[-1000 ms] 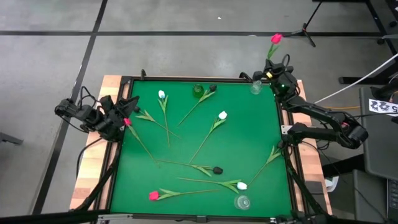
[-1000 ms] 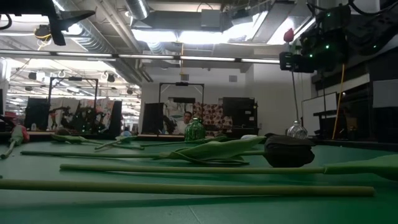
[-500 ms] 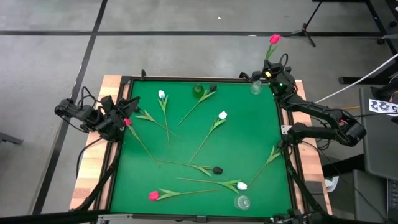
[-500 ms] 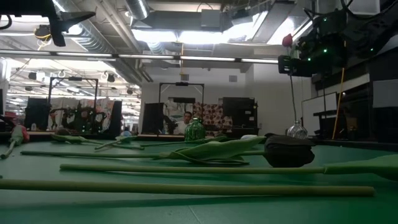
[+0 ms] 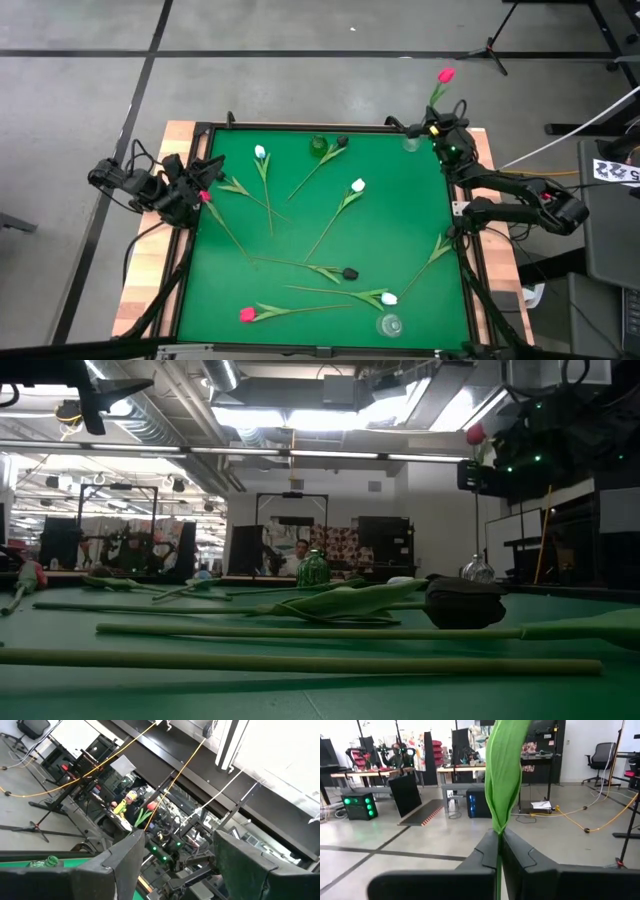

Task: Sort flowers into vase by color
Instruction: Put the pink tulip into the top transparent vase

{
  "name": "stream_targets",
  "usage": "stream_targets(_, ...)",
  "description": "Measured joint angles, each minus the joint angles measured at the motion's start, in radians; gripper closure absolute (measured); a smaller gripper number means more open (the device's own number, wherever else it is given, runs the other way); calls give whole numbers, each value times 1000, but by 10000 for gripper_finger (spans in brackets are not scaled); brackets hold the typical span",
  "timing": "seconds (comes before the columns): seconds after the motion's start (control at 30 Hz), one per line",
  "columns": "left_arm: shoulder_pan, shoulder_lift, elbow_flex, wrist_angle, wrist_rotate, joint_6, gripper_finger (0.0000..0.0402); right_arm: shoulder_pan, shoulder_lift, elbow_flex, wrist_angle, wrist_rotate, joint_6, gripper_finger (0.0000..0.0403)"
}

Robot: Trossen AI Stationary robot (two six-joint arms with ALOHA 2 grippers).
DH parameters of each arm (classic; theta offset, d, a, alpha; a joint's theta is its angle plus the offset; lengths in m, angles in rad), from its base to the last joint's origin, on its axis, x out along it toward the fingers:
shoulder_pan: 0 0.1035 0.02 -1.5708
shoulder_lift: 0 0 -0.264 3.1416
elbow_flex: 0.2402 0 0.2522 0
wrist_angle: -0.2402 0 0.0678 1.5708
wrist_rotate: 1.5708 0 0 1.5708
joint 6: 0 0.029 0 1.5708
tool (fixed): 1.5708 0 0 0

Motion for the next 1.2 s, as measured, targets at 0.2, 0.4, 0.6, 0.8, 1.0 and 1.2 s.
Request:
stream_targets(0.2, 0, 0, 0, -27, 0, -7, 169, 0, 0, 0, -43, -24, -4, 395)
stream_targets(0.4, 0, 0, 0, -52, 0, -41, 169, 0, 0, 0, -52, -25, -5, 395)
stream_targets(0.6, 0, 0, 0, -53, 0, -42, 169, 0, 0, 0, -76, -25, -7, 395)
stream_targets(0.8, 0, 0, 0, -53, 0, -42, 169, 0, 0, 0, -104, -51, -22, 395)
stream_targets(1.0, 0, 0, 0, -53, 0, -42, 169, 0, 12, -2, -112, -71, -18, 395)
stream_targets(1.2, 0, 0, 0, -55, 0, -42, 169, 0, 14, -3, -104, -70, 4, 395)
